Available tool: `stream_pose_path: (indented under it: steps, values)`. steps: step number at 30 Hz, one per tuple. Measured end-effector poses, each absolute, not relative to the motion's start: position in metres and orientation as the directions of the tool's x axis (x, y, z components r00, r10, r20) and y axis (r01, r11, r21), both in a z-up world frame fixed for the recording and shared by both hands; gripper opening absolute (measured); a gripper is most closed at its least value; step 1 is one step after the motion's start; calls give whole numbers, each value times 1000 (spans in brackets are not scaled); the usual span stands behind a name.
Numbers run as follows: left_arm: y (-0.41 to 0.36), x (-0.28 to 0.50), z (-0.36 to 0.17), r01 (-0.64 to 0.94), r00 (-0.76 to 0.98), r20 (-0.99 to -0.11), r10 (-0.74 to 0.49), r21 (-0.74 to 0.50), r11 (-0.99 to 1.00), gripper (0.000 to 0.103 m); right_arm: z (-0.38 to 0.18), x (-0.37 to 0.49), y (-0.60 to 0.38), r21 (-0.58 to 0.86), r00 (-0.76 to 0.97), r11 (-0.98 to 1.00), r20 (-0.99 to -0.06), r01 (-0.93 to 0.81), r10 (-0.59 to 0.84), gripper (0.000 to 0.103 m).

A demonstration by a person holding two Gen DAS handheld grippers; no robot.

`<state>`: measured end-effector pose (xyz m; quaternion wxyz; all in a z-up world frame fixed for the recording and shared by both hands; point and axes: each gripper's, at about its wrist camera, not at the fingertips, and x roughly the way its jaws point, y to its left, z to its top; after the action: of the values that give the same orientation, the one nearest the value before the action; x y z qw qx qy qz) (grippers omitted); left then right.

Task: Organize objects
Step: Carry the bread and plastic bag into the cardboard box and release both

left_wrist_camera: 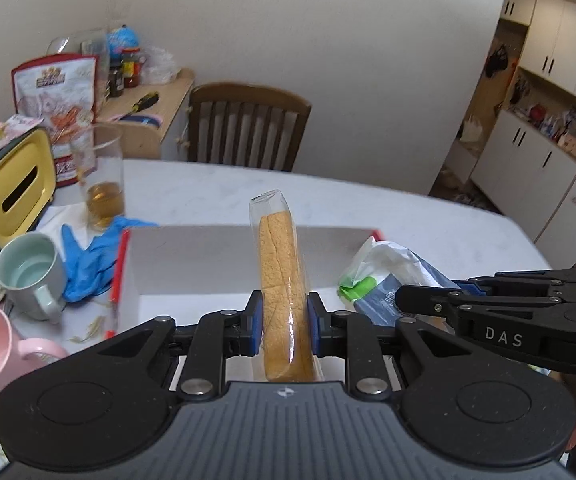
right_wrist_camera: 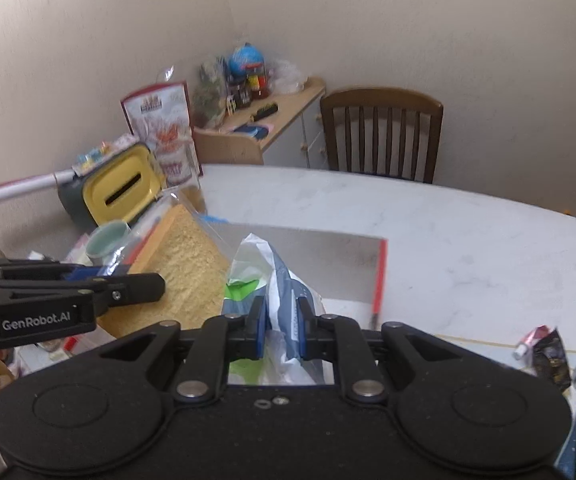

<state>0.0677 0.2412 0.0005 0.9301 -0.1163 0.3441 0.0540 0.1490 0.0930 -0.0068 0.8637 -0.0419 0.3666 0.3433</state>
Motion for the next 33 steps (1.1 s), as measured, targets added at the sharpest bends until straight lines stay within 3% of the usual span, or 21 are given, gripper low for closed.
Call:
stream_pose_path:
  steps: [7,21,28,33]
  values:
    - [264,85,-38,-179,698,-716,3,-171,969,21,-46,152,130,125,465,772,-734,-623,494,15]
    - [279,105,-76,-123,641,-762,-95,-225,967,21,-86,151,159,7,451,773,-809,-634,377,17]
    - [283,108,-75,-112,607,-790,-83,-189,976,22,-93,155,158,7,440,789,-827,-614,350,23]
    - [283,106,-71,-122,585,-810,-32,-127,984,28,-92,153,155,13,437,786,-825,-618,357,34]
